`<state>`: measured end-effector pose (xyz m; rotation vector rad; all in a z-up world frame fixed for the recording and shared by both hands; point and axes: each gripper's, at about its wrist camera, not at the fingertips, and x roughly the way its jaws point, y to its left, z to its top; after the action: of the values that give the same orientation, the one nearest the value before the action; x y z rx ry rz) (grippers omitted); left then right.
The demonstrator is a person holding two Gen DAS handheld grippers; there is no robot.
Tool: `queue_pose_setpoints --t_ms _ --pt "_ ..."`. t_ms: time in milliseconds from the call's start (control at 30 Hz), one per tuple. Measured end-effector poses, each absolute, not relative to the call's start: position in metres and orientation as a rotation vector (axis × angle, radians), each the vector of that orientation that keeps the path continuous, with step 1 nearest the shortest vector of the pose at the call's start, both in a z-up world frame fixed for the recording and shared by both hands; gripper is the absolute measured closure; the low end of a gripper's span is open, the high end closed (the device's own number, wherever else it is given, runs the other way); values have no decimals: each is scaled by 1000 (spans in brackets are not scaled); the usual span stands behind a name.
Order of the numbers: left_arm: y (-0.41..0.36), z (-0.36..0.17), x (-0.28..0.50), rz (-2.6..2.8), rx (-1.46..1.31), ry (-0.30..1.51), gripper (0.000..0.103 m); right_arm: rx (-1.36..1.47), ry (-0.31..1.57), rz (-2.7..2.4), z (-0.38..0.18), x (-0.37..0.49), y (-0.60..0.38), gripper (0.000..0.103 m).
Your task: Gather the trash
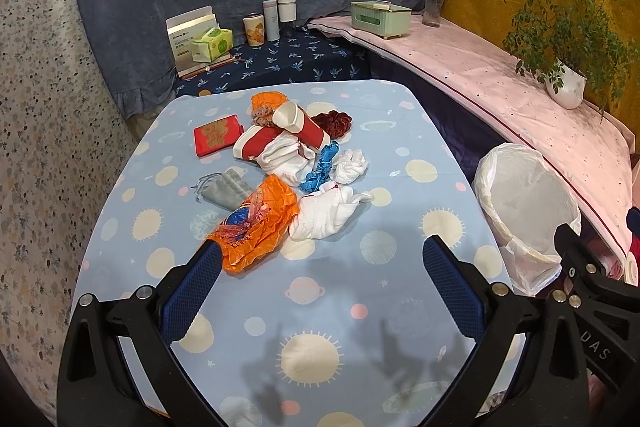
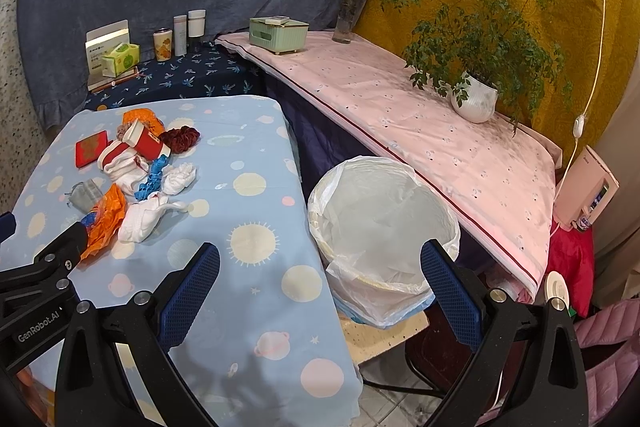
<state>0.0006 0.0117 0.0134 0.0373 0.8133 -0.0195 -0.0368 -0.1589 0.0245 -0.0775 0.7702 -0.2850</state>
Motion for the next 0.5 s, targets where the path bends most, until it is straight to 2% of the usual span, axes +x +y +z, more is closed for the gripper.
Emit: queue_pose_setpoints --t_ms 500 --pt "30 1 11 -51 -1 826 7 -90 753 -311 21 -32 -156 7"
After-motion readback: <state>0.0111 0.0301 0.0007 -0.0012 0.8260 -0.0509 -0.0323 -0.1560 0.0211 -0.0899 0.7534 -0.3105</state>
